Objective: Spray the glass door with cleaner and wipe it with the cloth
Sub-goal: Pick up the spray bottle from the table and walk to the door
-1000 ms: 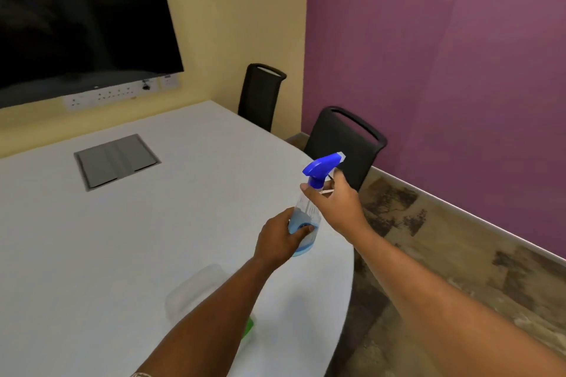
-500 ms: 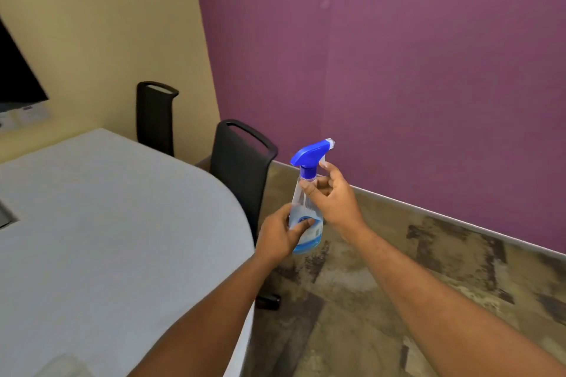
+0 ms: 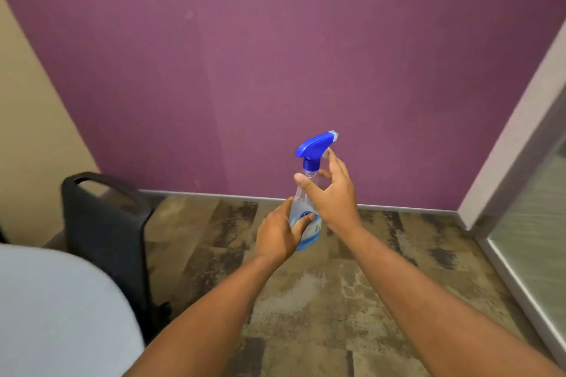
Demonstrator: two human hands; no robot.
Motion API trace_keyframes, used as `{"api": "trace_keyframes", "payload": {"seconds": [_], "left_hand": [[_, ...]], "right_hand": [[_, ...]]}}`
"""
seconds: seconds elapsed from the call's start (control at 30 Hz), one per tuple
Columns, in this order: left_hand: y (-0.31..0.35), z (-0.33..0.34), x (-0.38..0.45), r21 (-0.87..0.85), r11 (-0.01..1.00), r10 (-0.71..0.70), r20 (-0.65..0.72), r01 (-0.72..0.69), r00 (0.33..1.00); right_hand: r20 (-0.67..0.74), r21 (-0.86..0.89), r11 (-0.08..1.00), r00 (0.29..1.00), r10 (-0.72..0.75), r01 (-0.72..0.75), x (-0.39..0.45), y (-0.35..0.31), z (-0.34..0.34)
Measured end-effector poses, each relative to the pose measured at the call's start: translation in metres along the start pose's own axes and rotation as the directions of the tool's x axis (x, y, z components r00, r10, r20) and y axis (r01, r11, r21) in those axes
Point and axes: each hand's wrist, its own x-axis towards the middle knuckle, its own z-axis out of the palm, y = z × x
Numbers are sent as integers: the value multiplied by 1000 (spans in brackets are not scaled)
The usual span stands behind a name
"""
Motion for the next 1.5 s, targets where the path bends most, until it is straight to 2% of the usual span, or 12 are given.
{"api": "trace_keyframes", "payload": {"seconds": [0.17,0.27,0.43,0.67,0.8,0.93,1.03,1.17,1.33,1.43,1.5], "left_hand": [[9,44,74,-5,996,90,45,-89,995],[13,74,110,17,993,119,85,-120,989],[26,128,157,-49,987,156,97,-152,983],[65,215,224,-96,969,242,166,-229,956],[101,273,258,-135,958,278,233,-253,932],[146,331,296,-201,961,262,442,-190,858],[176,371,325,-287,947,282,534,-143,797],[214,412,361,-426,899,382,641,-105,666],[242,483,410,-473,863,490,692,-179,530],[256,522,437,-509,843,518,678,-174,521],[268,549,458,-523,834,532,678,-176,508]], "right_hand": [[-141,-27,999,989,40,-44,61,23,-28],[-252,-95,995,968,-5,-19,90,37,-44],[-404,-170,985,914,-43,-28,133,65,-78],[-504,-177,981,863,-24,-76,191,117,-153],[-500,-189,980,865,-41,-63,223,143,-215],[-493,-233,970,868,-56,-70,253,168,-277],[-502,-251,963,864,-41,-100,277,184,-322],[-519,-236,968,853,-53,-84,305,202,-372],[-594,-225,968,803,-45,-112,340,227,-423],[-599,-235,966,798,-57,-107,365,244,-450],[-637,-246,962,768,-67,-121,385,255,-469]]}}
